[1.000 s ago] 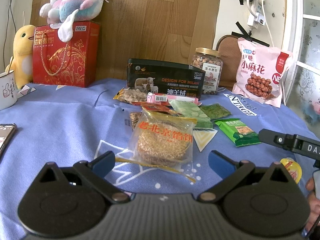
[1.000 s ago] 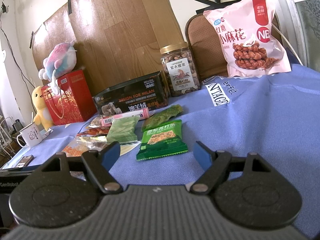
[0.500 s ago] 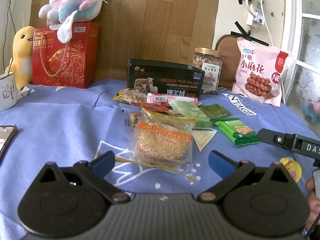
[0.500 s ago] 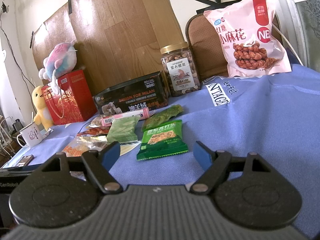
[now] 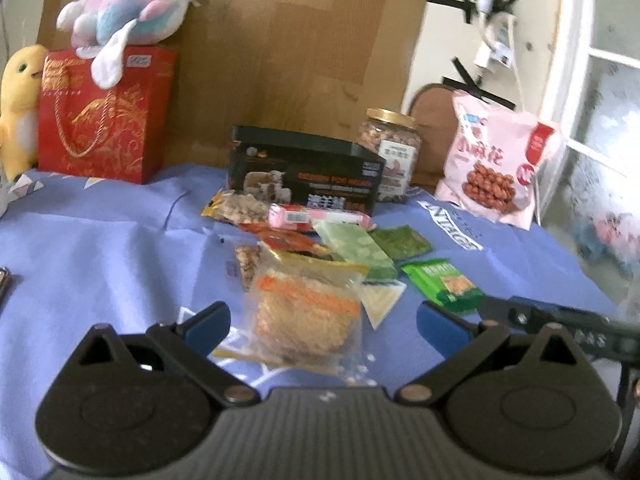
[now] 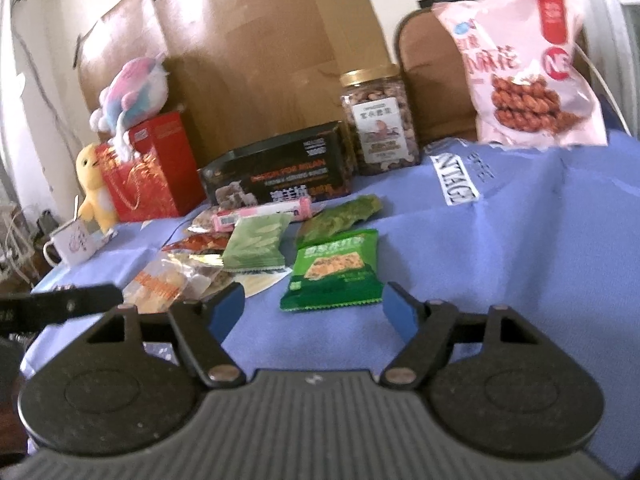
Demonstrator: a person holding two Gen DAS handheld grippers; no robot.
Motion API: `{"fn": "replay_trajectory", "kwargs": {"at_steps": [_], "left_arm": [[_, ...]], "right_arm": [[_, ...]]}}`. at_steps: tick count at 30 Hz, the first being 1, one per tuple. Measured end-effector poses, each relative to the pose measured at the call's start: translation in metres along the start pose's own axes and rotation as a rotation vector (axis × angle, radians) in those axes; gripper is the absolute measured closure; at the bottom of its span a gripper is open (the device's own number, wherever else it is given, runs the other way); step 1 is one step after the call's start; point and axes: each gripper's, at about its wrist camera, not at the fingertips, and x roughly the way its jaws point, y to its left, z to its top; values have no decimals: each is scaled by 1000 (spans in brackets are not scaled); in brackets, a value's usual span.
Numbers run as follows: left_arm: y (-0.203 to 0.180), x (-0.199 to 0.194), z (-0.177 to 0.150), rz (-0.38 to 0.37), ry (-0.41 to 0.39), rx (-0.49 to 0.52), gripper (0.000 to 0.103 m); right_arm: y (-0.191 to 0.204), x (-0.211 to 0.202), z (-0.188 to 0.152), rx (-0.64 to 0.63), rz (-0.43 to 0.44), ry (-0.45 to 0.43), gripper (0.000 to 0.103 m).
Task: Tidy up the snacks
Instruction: 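Grasp the clear sesame cake bag with the left tool and lift it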
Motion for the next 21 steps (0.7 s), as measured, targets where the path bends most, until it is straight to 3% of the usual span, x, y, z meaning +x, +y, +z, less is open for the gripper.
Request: {"fn": "replay_trajectory", "kwargs": {"at_steps": [6,11,16,18,20,21], "left_arm": [[32,10,12,-7,43,-103,9],[41,21,21,-37,76,-105,15],[45,50,15,-128,198,-171,35],[39,47,10,-110,174,-153,43],[33,43,7,-117,175,-149,46],[31,39,5,-114,170,-150,47]], "right_arm": [[28,12,7,-104,154,66,25],[62,41,7,-255,251,178,25],[85,71,5,-364,275,271,24],[87,82,4,-351,291,292,25],[88,79,3,-345,322,281,47],[89,75,3,-338,331,281,47]]}}
